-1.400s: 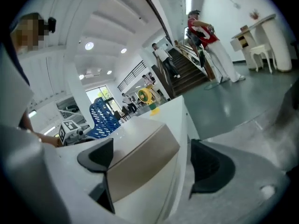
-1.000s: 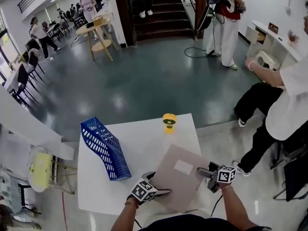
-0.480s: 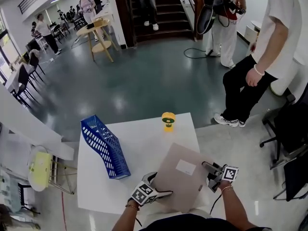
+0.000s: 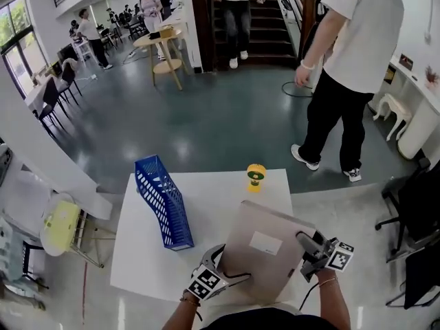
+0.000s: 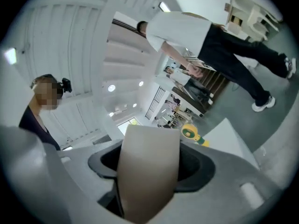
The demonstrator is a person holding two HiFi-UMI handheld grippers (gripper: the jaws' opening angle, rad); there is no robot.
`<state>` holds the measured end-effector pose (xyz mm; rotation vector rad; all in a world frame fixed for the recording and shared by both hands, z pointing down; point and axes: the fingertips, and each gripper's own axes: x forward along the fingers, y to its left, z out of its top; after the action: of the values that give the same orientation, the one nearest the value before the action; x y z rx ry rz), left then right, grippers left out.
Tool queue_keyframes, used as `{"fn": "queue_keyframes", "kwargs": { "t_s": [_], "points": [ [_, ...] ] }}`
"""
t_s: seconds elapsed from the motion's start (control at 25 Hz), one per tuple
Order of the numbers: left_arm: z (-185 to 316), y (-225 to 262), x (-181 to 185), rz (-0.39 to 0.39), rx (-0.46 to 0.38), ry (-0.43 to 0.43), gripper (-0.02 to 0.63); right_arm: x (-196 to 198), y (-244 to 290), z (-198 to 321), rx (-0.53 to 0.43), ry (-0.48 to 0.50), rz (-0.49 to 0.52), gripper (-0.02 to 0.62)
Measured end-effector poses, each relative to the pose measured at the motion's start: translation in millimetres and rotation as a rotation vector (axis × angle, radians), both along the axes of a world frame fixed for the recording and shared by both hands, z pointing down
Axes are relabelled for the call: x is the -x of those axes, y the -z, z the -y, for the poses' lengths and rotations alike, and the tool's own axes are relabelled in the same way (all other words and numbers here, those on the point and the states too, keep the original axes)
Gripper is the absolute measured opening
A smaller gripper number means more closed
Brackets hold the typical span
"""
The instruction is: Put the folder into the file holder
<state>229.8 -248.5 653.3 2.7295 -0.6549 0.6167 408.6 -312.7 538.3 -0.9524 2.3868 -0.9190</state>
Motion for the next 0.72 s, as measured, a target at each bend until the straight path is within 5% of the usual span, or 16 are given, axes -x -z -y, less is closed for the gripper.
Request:
{"fn": "queue_keyframes", "kwargs": {
  "t_s": [0.16,0.44,0.72],
  "points": [
    [8,40,8,-0.113,-0.059,0.090,0.557,29,49,-17,-0.109,-0.011,-0.058,0.290],
    [-2,72,46,-0.147,-0.166,0.126,0.554,91,114,-49,-0.270,-0.035,-0.267,0.284],
    [-3,98,119,-0.197,-0.251,0.197,0.364,147,142,-67,-0.377,-0.132,-0.477,0.284]
  ]
}}
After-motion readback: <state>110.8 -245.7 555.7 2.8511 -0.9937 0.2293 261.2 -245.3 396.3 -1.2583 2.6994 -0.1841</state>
